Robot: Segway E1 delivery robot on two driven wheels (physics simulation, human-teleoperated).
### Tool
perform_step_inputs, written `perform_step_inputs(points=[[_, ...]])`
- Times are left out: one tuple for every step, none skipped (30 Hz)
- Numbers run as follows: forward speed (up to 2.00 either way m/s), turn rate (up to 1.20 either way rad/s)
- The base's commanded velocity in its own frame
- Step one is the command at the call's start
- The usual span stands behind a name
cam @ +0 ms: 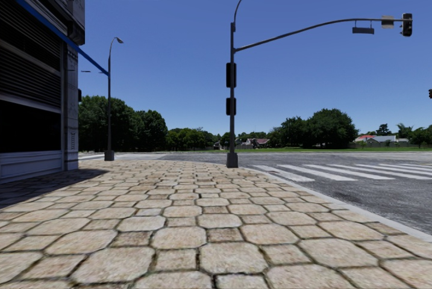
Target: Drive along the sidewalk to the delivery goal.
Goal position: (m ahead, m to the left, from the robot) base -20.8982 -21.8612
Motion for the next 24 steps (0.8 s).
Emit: perform_step_inputs(points=[[2.00,0.00],[2.00,0.00],[2.00,0.00],[2.00,0.00],[2.00,0.00],[2.00,0.00],[2.00,0.00],[2.00,0.00],[2.00,0.00],[2.00,0.00],[2.00,0.00],[2.00,0.00],[2.00,0.00],[2.00,0.00],[2.00,0.00],[2.00,0.00],[2.00,0.00],[2.00,0.00],[2.00,0.00],[2.00,0.00],[2.00,0.00],[2.00,0.00],[2.00,0.00],[2.00,0.00]])
